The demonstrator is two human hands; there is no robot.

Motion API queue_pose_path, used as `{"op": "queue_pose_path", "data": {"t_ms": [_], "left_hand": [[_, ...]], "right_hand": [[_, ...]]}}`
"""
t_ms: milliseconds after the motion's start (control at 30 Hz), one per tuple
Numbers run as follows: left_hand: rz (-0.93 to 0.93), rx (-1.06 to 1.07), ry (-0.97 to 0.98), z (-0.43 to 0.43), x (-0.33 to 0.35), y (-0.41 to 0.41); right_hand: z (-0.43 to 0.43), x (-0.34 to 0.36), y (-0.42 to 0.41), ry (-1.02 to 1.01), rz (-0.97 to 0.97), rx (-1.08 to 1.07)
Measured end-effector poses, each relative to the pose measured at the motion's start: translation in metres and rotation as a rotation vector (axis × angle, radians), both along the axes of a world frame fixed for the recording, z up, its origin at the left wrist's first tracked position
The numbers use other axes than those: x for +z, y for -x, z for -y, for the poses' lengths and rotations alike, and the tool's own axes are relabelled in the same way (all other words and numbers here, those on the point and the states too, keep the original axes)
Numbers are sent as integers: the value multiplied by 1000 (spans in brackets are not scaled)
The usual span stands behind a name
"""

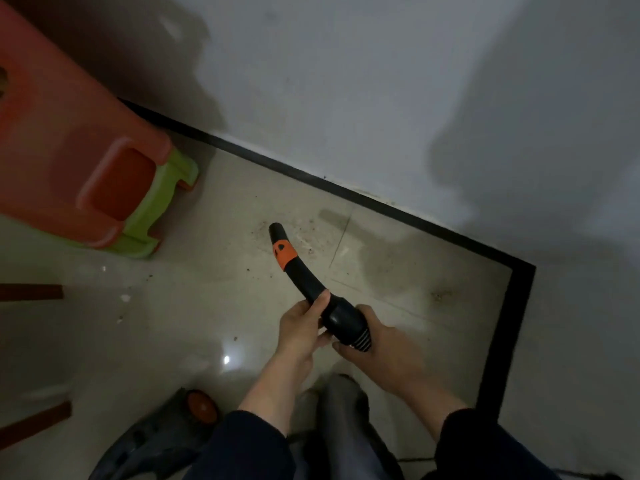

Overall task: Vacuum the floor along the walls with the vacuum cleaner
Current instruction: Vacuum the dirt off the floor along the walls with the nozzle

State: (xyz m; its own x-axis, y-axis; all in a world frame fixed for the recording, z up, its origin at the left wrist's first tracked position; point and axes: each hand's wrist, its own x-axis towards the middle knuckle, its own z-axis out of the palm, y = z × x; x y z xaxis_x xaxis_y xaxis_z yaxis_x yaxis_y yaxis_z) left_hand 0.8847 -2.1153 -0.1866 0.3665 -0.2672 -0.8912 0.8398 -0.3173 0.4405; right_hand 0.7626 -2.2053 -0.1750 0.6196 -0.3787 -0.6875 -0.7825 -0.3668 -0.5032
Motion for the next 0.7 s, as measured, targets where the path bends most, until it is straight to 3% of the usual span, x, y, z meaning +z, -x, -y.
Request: {"op": "queue_pose_path", "data": {"t_ms": [367, 700], "left_hand": [[19, 161, -96, 6, -173, -44], [157, 357, -33, 8, -268, -70]], "right_hand": [[18, -186, -60, -36, 29, 94], [23, -276, -104, -62, 110, 118]]}}
